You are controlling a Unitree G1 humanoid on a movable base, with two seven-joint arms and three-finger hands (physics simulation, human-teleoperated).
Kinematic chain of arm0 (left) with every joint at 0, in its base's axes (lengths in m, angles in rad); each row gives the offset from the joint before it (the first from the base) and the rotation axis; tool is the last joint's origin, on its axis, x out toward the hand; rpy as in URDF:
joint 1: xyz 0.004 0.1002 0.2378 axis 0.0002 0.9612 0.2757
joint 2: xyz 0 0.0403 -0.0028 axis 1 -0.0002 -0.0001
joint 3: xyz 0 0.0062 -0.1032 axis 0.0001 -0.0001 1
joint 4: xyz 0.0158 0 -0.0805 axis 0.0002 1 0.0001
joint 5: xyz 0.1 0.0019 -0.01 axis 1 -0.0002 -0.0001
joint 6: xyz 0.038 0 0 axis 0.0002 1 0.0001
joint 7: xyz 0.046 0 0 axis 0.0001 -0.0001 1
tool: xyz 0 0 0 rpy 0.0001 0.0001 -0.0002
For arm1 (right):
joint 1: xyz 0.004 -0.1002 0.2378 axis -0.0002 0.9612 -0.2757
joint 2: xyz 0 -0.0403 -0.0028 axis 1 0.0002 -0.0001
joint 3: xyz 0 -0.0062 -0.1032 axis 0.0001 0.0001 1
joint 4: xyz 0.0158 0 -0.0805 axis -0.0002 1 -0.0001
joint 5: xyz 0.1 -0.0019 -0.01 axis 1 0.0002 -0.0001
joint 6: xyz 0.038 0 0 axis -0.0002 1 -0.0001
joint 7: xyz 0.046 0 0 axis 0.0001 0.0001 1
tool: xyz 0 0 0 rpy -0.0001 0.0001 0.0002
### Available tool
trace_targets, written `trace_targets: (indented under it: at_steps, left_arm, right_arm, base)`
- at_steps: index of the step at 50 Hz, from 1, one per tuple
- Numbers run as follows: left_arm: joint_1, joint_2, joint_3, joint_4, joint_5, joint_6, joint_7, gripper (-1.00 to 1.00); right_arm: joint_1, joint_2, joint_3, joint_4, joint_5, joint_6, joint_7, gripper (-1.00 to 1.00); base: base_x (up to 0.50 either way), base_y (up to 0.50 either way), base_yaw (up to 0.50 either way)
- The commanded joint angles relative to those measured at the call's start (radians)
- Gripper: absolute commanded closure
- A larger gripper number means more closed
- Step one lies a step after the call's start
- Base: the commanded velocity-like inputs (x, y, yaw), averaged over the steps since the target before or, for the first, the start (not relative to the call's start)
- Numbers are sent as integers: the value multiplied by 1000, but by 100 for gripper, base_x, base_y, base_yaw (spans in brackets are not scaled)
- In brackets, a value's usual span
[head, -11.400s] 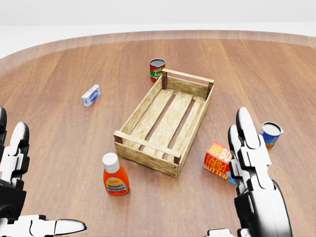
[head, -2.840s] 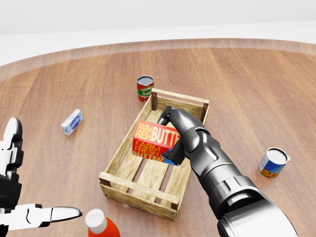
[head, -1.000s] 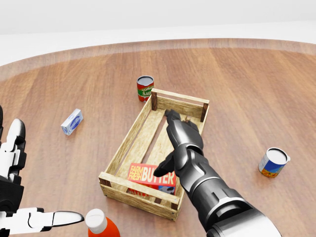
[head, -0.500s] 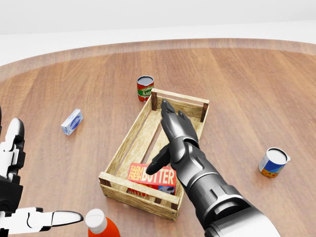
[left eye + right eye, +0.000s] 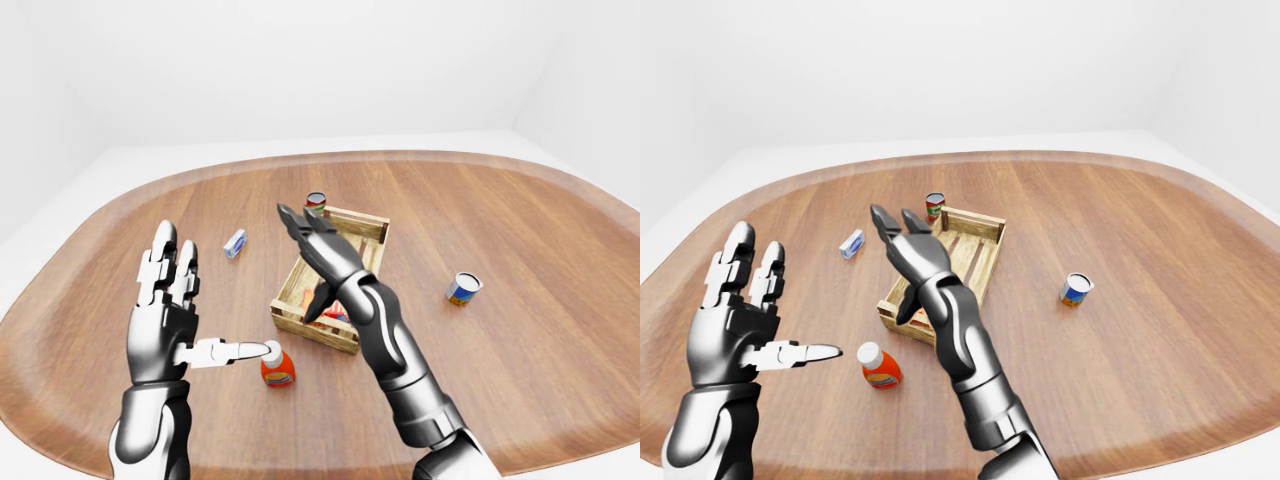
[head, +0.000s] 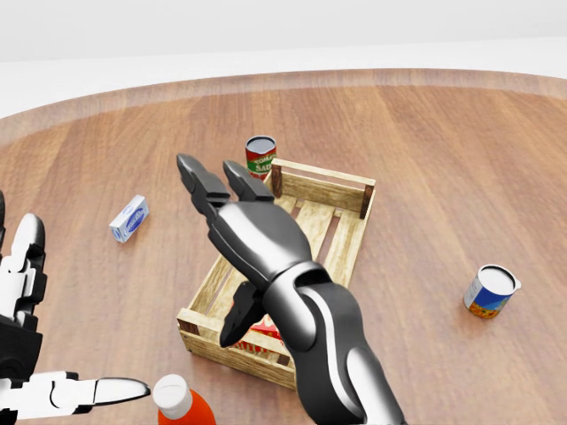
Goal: Pick up the butter and put it in the tray.
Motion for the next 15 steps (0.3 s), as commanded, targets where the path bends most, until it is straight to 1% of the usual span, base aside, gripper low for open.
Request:
trace_targets:
  at_steps: [1,5,6,7,9,12,15]
  left_arm:
    - [1,1,0,-3,-1,0,0,-100]
    - [-2,2,2,-2,-2,0,1,-100]
    - [-2,2,2,-3,-2,0,1,-100]
    - [0,1,4,-3,-3,0,0,-100]
    - [-1,1,5,-2,-3,0,-1,-100]
    - [0,0,4,-5,-2,0,0,-100]
    - [1,0,3,-8,-1,0,0,-100]
  right_arm:
    - [260,62,130,-498,-235,0,209,-100]
    - [346,68,194,-636,-305,0,248,-100]
    - [348,70,194,-638,-308,0,249,-100]
    - [381,67,221,-681,-330,0,254,-100]
    - [425,60,255,-722,-341,0,246,-100]
    - [460,50,282,-777,-347,0,238,-100]
    - [516,25,317,-844,-345,0,220,-100]
  base:
    - [0,0,0]
    - [0,0,0]
    - [0,0,0]
    - [0,0,0]
    - [0,0,0]
    - [0,0,0]
    - [0,0,0]
